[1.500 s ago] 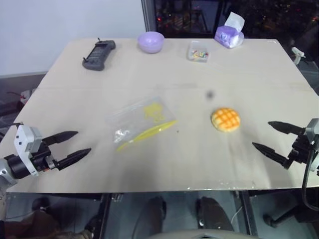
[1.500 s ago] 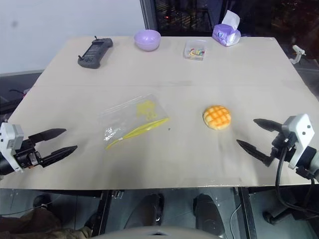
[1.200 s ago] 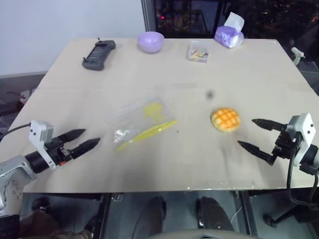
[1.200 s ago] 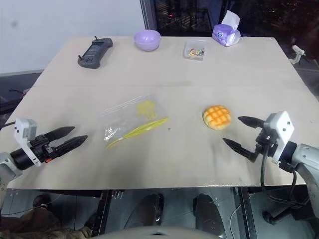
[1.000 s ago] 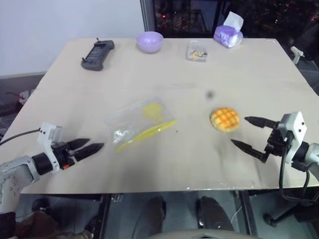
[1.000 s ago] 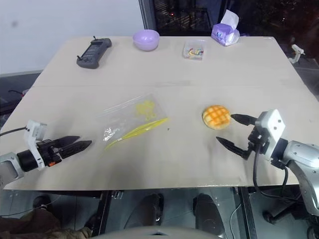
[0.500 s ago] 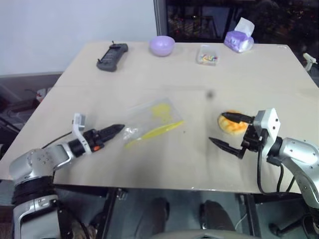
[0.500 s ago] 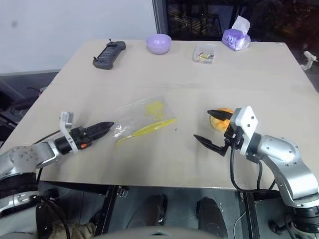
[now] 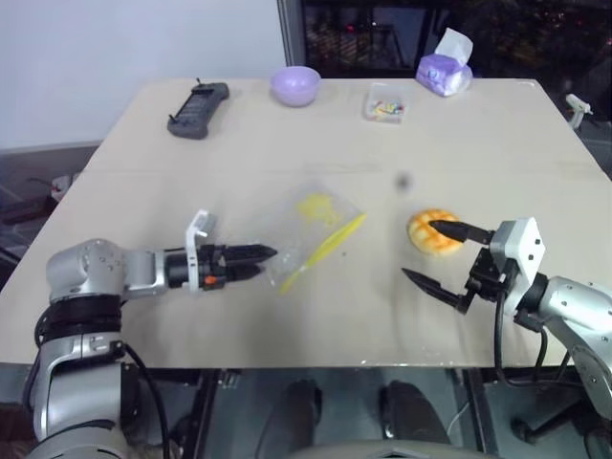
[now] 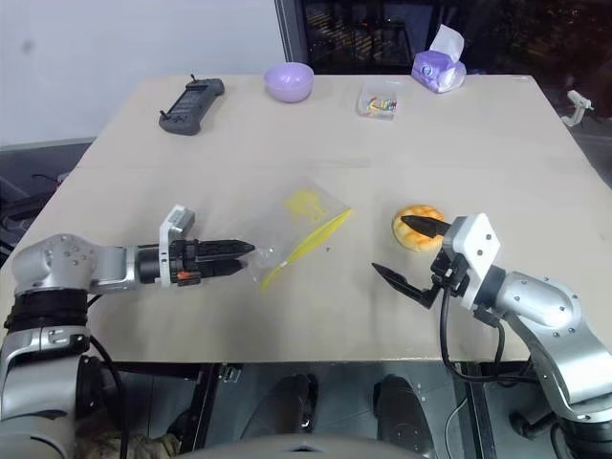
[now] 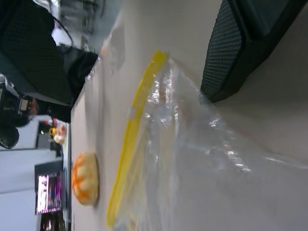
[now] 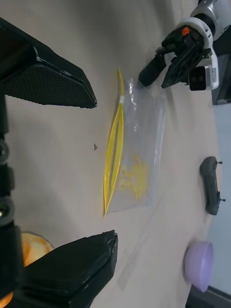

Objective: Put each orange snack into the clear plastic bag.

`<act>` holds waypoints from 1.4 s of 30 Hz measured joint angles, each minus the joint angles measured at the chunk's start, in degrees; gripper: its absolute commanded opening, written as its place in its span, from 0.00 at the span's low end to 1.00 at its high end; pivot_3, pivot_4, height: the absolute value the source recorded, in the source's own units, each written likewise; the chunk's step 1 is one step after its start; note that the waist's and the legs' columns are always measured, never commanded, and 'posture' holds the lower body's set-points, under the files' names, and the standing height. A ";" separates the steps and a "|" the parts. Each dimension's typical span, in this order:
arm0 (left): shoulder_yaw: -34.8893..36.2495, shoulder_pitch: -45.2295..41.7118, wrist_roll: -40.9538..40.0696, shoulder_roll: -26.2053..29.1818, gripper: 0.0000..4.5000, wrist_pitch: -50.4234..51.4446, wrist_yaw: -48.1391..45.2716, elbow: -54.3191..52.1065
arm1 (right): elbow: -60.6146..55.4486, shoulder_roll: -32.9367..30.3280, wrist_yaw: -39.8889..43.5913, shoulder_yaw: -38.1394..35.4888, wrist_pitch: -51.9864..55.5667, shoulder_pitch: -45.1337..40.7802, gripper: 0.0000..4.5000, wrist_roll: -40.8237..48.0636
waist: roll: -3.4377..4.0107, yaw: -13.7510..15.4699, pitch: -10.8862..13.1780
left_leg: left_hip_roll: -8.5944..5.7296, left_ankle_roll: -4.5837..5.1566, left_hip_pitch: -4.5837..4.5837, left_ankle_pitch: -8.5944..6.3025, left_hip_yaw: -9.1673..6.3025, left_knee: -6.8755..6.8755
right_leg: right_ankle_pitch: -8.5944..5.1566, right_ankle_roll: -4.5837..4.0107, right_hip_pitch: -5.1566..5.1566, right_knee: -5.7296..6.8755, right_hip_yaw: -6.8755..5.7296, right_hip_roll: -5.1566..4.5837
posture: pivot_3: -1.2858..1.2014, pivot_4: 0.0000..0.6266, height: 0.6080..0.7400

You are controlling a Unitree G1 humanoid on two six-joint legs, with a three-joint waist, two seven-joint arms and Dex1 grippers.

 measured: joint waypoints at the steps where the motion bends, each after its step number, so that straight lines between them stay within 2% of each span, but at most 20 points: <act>1: 0.33 -0.12 -0.01 -0.90 0.99 0.11 0.33 0.13 | -0.21 0.09 -0.31 0.07 0.05 0.14 1.00 -0.10 | 0.00 0.05 0.00 | 0.00 0.00 0.00 0.00 0.00 0.00 | 0.00 0.00 0.00 0.00 0.00 -0.01 | 0.52 0.24 0.83; 6: 6.98 3.02 -1.53 -8.98 0.99 0.25 3.70 -2.53 | -1.54 0.56 -1.83 0.55 0.73 0.67 1.00 -0.63 | -0.03 0.26 0.01 | 0.01 0.00 -0.03 0.00 0.01 0.01 | 0.00 0.00 0.01 -0.03 0.02 -0.05 | 0.52 0.24 0.83; 8: 9.58 8.20 -3.19 -11.67 0.99 -3.43 3.15 -7.29 | -1.83 0.60 -2.29 1.17 1.01 0.74 1.00 -0.94 | 0.00 0.19 -0.01 | 0.09 -0.01 0.02 0.00 0.03 -0.02 | 0.00 -0.01 0.00 -0.03 0.10 -0.08 | 0.52 0.24 0.83; 13: 11.02 14.50 -4.31 -15.00 0.99 -12.51 0.87 -10.03 | -1.97 0.61 -3.10 1.43 1.36 0.64 1.00 -1.28 | 0.08 0.40 -0.18 | 0.11 -0.02 0.13 0.00 0.07 -0.06 | -0.01 -0.04 0.05 -0.04 0.08 -0.07 | 0.52 0.24 0.83; 15: 13.13 16.14 -5.19 -17.92 0.99 -14.37 3.07 -12.27 | -2.04 0.61 -3.21 1.47 1.56 0.37 1.00 -1.47 | 0.22 0.41 -0.30 | 0.13 -0.01 0.16 0.00 0.08 -0.05 | -0.01 -0.03 0.06 -0.05 0.14 -0.09 | 0.52 0.24 0.83; 21: 18.24 14.41 -6.52 -24.95 0.99 -13.37 17.12 -16.33 | -1.51 0.89 -3.36 2.27 1.70 -1.88 1.00 -2.40 | 0.22 0.80 -0.45 | 0.08 -0.03 0.24 0.03 -0.01 0.11 | -0.07 0.12 0.16 -0.01 0.00 -0.03 | 0.52 0.24 0.83; 29: 28.39 5.71 -9.47 -36.73 0.99 -11.55 43.88 -18.98 | 1.06 2.42 -3.57 4.25 0.46 -4.39 1.00 -5.17 | 0.09 0.80 -0.43 | 0.01 -0.11 0.25 0.07 -0.19 0.26 | -0.12 0.27 0.38 -0.02 -0.15 -0.01 | 0.52 0.24 0.83; 33: 29.83 2.24 -9.97 -38.61 0.99 -12.10 51.35 -18.05 | 1.39 3.03 -4.38 5.63 0.43 -4.92 1.00 -7.27 | 0.02 0.72 -0.39 | -0.02 -0.12 0.23 0.08 -0.24 0.26 | -0.12 0.27 0.38 -0.01 -0.18 0.00 | 0.52 0.24 0.83; 36: 12.90 6.59 -2.45 -31.15 0.99 -20.79 40.93 -22.71 | 1.63 3.80 -4.90 6.18 -0.08 -5.40 1.00 -8.58 | -0.02 0.29 -0.36 | -0.02 -0.20 0.25 0.11 -0.10 0.11 | 0.02 0.02 0.34 -0.06 -0.08 0.01 | 0.52 0.24 0.83; 37: 11.26 7.17 -1.61 -30.75 0.99 -22.15 39.22 -22.99 | 1.66 3.86 -5.02 6.18 -0.21 -5.40 1.00 -8.71 | -0.02 0.32 -0.35 | -0.02 -0.20 0.24 0.11 -0.07 0.08 | 0.02 0.01 0.31 -0.09 -0.06 0.00 | 0.52 0.24 0.83; 39: 19.20 3.54 -7.76 -35.80 0.99 -25.02 40.72 -13.11 | 1.94 4.34 -5.44 6.48 -0.53 -5.84 1.00 -9.71 | -0.05 0.77 -0.33 | -0.02 -0.19 0.16 0.11 -0.18 0.09 | 0.01 0.02 0.25 -0.10 -0.13 -0.03 | 0.52 0.24 0.83; 40: 21.63 2.13 -10.11 -36.16 0.99 -26.42 40.56 -9.19 | 1.86 4.79 -5.54 6.83 -0.75 -6.03 1.00 -10.02 | -0.27 0.82 -0.24 | 0.00 -0.19 -0.07 0.11 -0.32 0.11 | -0.01 0.05 0.09 -0.09 -0.26 0.01 | 0.52 0.24 0.83; 42: 21.18 1.08 -10.20 -34.66 0.99 -27.05 39.55 -6.97 | 1.86 4.91 -5.66 7.04 -0.79 -6.03 1.00 -10.40 | -0.30 0.64 -0.22 | -0.03 -0.19 -0.10 0.12 -0.35 0.08 | 0.00 0.02 0.09 -0.09 -0.29 0.01 | 0.52 0.24 0.83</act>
